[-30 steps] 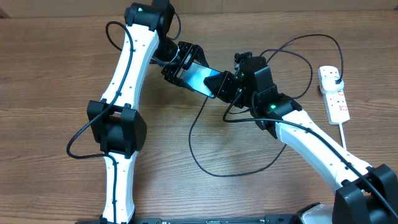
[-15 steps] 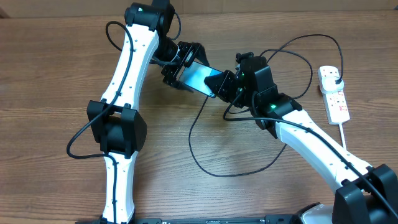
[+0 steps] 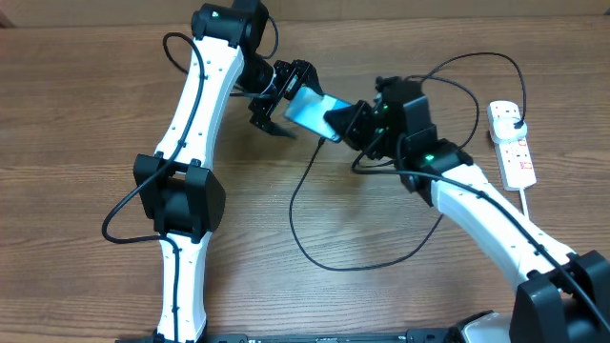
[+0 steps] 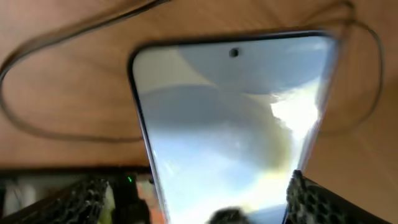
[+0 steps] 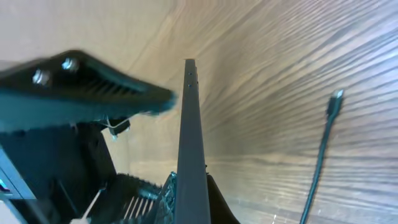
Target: Plug charger to phone and switch on socket
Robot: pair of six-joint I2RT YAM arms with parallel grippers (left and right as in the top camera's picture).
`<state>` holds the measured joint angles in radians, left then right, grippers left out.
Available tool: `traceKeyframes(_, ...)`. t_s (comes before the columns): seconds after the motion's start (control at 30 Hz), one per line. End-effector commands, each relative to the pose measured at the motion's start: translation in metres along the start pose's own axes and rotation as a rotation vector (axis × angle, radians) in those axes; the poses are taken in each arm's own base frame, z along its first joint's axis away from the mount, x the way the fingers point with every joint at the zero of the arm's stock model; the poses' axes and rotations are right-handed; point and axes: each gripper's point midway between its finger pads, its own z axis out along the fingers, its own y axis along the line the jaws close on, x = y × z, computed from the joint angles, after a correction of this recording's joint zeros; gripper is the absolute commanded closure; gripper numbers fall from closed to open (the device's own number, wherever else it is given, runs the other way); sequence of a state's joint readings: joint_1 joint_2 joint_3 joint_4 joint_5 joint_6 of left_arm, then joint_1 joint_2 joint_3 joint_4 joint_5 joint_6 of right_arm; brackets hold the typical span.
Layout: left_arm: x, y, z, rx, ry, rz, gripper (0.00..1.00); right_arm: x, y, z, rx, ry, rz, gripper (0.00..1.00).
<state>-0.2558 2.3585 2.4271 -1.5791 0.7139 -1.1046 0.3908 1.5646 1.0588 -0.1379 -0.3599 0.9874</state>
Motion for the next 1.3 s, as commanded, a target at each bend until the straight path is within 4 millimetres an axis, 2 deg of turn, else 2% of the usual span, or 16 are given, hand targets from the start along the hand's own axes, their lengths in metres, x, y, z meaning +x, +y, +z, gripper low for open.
traceKeyframes(0.0,0.02,-0.021,-0.007,0.102,0.057,0.375,0.03,-0.028,0.013,-0.026,-0.05,-0.047,0.029,0.96)
traceKeyframes(0.03,0.024,-0.024,-0.008,0.129,0.076,0.456,0.03,-0.031,0.012,-0.031,-0.05,-0.05,0.036,0.96)
traceKeyframes(0.17,0.038,-0.036,-0.014,0.23,0.133,0.661,0.15,-0.043,0.014,-0.056,-0.06,-0.079,0.052,0.96)
traceKeyframes(0.27,0.047,-0.042,-0.018,0.282,0.155,0.751,0.13,-0.049,0.024,-0.079,-0.082,-0.119,0.034,0.96)
traceKeyframes(0.43,0.063,-0.044,-0.03,0.327,0.151,0.896,0.1,-0.053,0.057,-0.124,-0.16,-0.215,-0.05,0.96)
traceKeyframes(0.53,0.077,-0.046,-0.043,0.349,0.123,0.973,0.09,-0.057,0.068,-0.151,-0.172,-0.305,-0.066,0.96)
traceKeyframes(0.63,0.094,-0.048,-0.063,0.379,0.085,1.04,0.07,-0.059,0.074,-0.168,-0.18,-0.357,-0.057,0.96)
traceKeyframes(0.83,0.12,-0.051,-0.086,0.448,0.081,1.092,0.07,-0.068,0.07,-0.167,-0.181,-0.387,0.059,0.96)
traceKeyframes(0.97,0.139,-0.058,-0.097,0.547,0.165,1.097,0.08,-0.075,0.08,-0.161,-0.251,-0.386,0.172,0.96)
traceKeyframes(1.1,0.141,-0.071,-0.103,0.587,0.167,1.068,0.08,-0.083,0.097,-0.155,-0.345,-0.391,0.246,0.96)
traceKeyframes(1.27,0.14,-0.096,-0.114,0.646,0.139,1.031,0.08,-0.098,0.12,-0.149,-0.457,-0.437,0.254,0.96)
